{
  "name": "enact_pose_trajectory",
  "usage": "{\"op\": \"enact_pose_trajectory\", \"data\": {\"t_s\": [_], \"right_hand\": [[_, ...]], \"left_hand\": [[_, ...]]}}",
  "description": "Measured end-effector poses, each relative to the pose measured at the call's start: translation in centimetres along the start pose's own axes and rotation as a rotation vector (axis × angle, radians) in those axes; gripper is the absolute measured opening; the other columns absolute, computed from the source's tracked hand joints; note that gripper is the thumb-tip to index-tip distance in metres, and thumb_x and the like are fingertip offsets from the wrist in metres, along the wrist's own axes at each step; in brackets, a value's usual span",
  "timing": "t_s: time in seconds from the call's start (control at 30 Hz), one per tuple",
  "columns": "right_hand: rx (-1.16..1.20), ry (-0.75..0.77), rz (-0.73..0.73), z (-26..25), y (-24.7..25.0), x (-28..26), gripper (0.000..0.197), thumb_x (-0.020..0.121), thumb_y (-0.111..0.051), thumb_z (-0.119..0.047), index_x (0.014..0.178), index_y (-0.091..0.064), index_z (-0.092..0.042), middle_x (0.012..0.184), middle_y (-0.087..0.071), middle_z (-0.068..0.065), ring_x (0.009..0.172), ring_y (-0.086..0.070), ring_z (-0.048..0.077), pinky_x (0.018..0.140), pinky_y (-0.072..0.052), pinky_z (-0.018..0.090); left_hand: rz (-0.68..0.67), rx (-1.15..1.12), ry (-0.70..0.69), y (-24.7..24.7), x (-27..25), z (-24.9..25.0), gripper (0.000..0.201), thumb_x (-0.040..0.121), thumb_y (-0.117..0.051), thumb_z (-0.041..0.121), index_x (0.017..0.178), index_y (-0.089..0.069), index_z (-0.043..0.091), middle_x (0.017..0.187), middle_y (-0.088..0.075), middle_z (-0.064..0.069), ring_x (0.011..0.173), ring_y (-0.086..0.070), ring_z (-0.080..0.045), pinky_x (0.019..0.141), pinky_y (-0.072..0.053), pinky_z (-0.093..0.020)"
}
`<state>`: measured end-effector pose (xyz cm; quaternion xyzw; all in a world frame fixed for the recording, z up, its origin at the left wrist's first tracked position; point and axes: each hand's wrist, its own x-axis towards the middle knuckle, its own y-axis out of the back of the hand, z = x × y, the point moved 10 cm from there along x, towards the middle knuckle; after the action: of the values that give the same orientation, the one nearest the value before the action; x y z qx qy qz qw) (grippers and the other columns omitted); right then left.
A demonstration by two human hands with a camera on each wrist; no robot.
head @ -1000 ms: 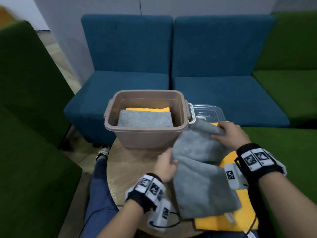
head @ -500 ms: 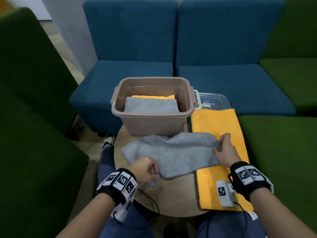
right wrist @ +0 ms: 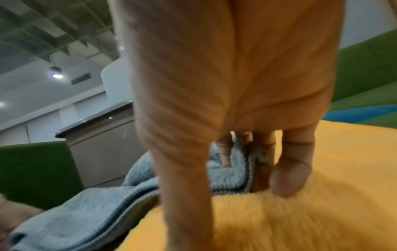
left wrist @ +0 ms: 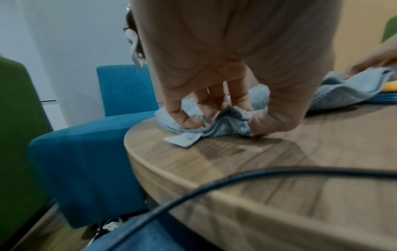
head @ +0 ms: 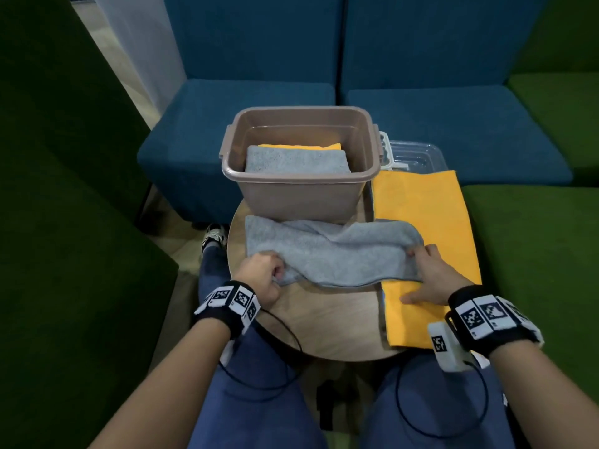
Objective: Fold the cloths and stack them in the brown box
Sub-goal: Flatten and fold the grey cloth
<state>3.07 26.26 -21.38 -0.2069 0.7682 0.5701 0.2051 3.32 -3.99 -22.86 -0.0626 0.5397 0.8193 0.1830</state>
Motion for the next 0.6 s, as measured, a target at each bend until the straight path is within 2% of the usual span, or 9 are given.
{"op": "enact_pose_trajectory", "data": {"t_s": [0.07, 0.13, 0.23, 0.3, 0.4, 0.43, 0.5, 0.53, 0.6], "right_hand": [[-0.021, 0.009, -0.011, -0.1, 0.3, -0.3, 0.081, 0.078, -0.078, -0.019, 0.143, -0.03, -0.013, 0.136, -0.032, 0.011, 0.122, -0.046, 0.029, 0.095, -0.041, 0.031], [-0.022, 0.025, 0.038, -0.2, 1.1, -0.6, 0.056, 0.087, -0.066, -0.012, 0.139, -0.044, -0.014, 0.134, -0.046, 0.014, 0.12, -0.049, 0.031, 0.091, -0.041, 0.03], [0.133, -0.016, 0.248, 0.6, 3.5, -0.9, 0.019, 0.094, -0.06, -0.014, 0.109, -0.073, -0.012, 0.117, -0.067, 0.012, 0.108, -0.058, 0.031, 0.089, -0.047, 0.037], [0.2, -0.035, 0.274, 1.3, 3.8, -1.1, 0.013, 0.092, -0.064, -0.012, 0.09, -0.076, -0.013, 0.102, -0.07, 0.008, 0.101, -0.059, 0.027, 0.083, -0.046, 0.032], [0.234, -0.009, 0.234, 1.5, 3.6, -1.5, 0.027, 0.088, -0.065, -0.002, 0.069, -0.069, -0.02, 0.077, -0.066, -0.004, 0.087, -0.061, 0.019, 0.069, -0.042, 0.022], [0.251, -0.01, 0.216, 1.6, 3.7, -1.6, 0.028, 0.087, -0.063, 0.0, 0.068, -0.069, -0.019, 0.071, -0.066, -0.005, 0.081, -0.062, 0.017, 0.063, -0.041, 0.02], [0.305, -0.015, 0.212, 1.6, 3.9, -1.7, 0.023, 0.087, -0.06, 0.0, 0.073, -0.071, -0.014, 0.067, -0.066, -0.001, 0.071, -0.062, 0.015, 0.058, -0.041, 0.02], [0.32, -0.011, 0.23, 1.4, 4.2, -1.8, 0.018, 0.088, -0.061, -0.002, 0.076, -0.072, -0.011, 0.068, -0.066, 0.0, 0.07, -0.061, 0.016, 0.058, -0.041, 0.021], [0.258, 0.006, 0.222, 0.8, 4.0, -1.7, 0.001, 0.085, -0.071, -0.011, 0.085, -0.07, -0.011, 0.085, -0.062, 0.002, 0.081, -0.059, 0.019, 0.068, -0.041, 0.026]], "left_hand": [[0.042, -0.051, 0.026, 0.9, -0.1, -0.3, 0.008, 0.063, -0.054, 0.015, 0.06, -0.051, 0.022, 0.073, -0.052, 0.007, 0.072, -0.054, -0.023, 0.066, -0.048, -0.03], [0.042, -0.067, 0.091, 1.4, 0.1, -1.1, 0.012, 0.073, -0.059, 0.01, 0.064, -0.059, 0.019, 0.075, -0.058, 0.001, 0.073, -0.055, -0.022, 0.065, -0.044, -0.027], [-0.001, -0.06, 0.172, 1.5, 0.1, -2.9, 0.022, 0.079, -0.059, 0.008, 0.062, -0.059, 0.02, 0.074, -0.06, 0.0, 0.073, -0.056, -0.019, 0.064, -0.04, -0.024], [-0.013, -0.053, 0.218, 1.7, -0.4, -4.7, 0.024, 0.078, -0.058, 0.011, 0.056, -0.056, 0.021, 0.071, -0.061, 0.0, 0.074, -0.06, -0.023, 0.063, -0.044, -0.026], [-0.033, -0.036, 0.299, 2.0, -2.1, -7.3, 0.02, 0.078, -0.058, 0.015, 0.059, -0.057, 0.023, 0.071, -0.062, 0.003, 0.074, -0.062, -0.021, 0.065, -0.05, -0.029], [-0.035, -0.031, 0.317, 2.2, -2.6, -8.0, 0.018, 0.078, -0.059, 0.017, 0.062, -0.059, 0.024, 0.073, -0.064, 0.003, 0.076, -0.062, -0.02, 0.068, -0.051, -0.03], [-0.001, -0.034, 0.324, 2.8, -3.2, -8.8, 0.013, 0.079, -0.061, 0.018, 0.067, -0.062, 0.025, 0.077, -0.066, 0.003, 0.077, -0.062, -0.018, 0.071, -0.052, -0.03], [0.043, -0.063, 0.311, 3.1, -3.5, -8.9, 0.012, 0.079, -0.063, 0.015, 0.07, -0.064, 0.023, 0.078, -0.065, 0.003, 0.076, -0.06, -0.017, 0.071, -0.05, -0.027], [0.14, -0.196, 0.268, 3.3, -3.9, -8.5, 0.01, 0.078, -0.067, 0.006, 0.074, -0.07, 0.015, 0.077, -0.066, 0.003, 0.07, -0.058, -0.011, 0.065, -0.045, -0.017]]}}
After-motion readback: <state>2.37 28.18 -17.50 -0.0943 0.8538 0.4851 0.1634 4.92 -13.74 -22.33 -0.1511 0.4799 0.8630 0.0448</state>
